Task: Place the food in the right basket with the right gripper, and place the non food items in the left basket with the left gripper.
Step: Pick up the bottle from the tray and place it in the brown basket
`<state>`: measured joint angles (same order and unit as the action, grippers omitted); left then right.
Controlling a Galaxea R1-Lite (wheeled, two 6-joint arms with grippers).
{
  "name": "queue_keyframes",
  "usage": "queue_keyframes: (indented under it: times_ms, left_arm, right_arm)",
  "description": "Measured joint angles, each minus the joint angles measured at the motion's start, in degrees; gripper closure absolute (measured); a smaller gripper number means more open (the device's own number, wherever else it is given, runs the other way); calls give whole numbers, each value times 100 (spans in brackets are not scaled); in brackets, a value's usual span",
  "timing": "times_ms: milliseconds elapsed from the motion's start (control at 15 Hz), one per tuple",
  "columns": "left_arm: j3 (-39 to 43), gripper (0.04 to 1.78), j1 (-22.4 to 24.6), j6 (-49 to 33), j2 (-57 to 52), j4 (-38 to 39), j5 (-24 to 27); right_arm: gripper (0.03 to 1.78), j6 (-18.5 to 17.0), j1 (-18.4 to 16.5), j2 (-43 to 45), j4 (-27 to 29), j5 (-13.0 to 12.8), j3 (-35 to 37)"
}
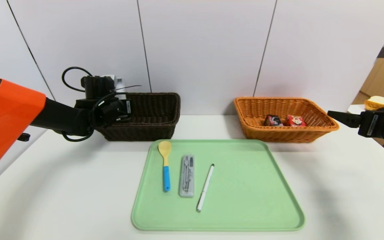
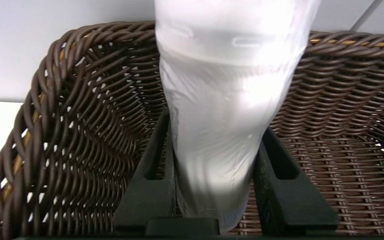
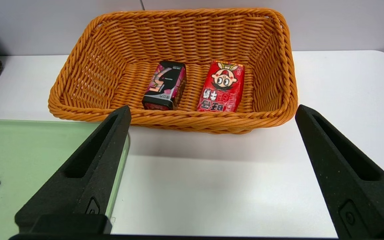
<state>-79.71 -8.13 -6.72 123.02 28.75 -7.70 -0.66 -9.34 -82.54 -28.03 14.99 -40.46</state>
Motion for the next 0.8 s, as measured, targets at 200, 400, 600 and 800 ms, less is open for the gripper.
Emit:
queue_keyframes:
  times_ms: [200,400,600,800]
  left_arm:
    - [-2,85,9,0,13,6,0]
    - [0,61,22,0,13,2,2]
    - [-60,45,-2,0,-140,-46,5]
    - [-284,35,-107,-22,-734,-571,-37]
  right_arm:
    - [11,-5,28,13,-2,0,37]
    - [11,0,44,21,-2,0,55]
    - [11,4,61,22,0,0,56]
    - [11,-11,63,10,-2,0,59]
